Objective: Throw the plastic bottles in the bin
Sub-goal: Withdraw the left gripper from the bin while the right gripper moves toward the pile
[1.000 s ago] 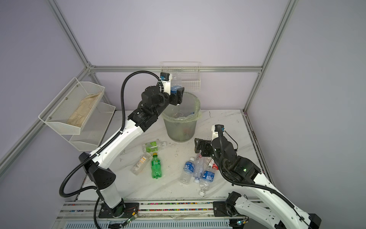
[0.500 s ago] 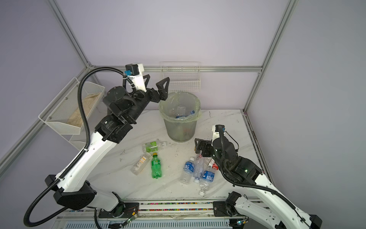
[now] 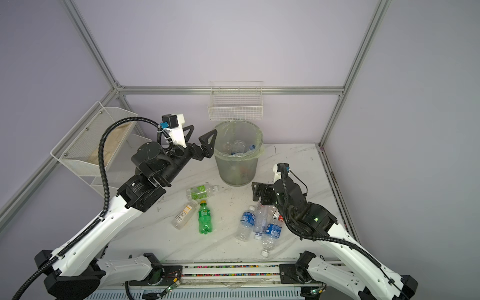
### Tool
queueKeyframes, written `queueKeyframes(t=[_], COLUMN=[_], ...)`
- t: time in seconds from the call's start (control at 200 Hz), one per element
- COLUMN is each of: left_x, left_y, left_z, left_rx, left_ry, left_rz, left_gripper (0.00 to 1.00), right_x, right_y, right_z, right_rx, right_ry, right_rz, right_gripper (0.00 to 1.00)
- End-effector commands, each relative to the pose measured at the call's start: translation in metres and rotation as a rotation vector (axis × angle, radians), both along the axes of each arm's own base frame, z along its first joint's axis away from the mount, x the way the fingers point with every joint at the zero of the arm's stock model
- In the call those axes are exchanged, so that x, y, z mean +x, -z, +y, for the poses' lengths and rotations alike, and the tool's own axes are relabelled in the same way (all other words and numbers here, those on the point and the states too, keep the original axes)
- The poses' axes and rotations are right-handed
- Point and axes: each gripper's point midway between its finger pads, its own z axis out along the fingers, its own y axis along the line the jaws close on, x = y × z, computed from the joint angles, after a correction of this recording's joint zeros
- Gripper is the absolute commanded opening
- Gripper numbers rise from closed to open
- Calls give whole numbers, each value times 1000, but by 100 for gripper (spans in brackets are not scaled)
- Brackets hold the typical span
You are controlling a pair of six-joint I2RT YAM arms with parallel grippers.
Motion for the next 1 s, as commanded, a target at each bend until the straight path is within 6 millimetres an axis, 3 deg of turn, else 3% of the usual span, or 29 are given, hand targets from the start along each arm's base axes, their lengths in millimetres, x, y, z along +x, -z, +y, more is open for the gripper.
queueKeyframes(t=[0.0, 0.26, 0.53, 0.71, 0.995], left_x=[-15, -30, -55, -81, -99], left_y=[17, 94, 185, 208, 236], left_z=[13, 27, 29, 35, 52], left_rx=[-53, -59, -142, -171, -177], left_ry=[-3, -9, 17, 19, -20], left_rz=[29, 189, 406, 440, 536], left_gripper=[100, 100, 100, 100, 100], right_x=[2, 0, 0, -7, -16], right_y=[6, 16, 48, 58, 86], right_z=[3, 4, 11, 17, 28], right_rx=[10, 7, 3, 45, 38], right_ry=[3, 0, 5, -17, -60], right_rz=[21, 48, 136, 191, 298], right_gripper=[97, 97, 97, 97, 97])
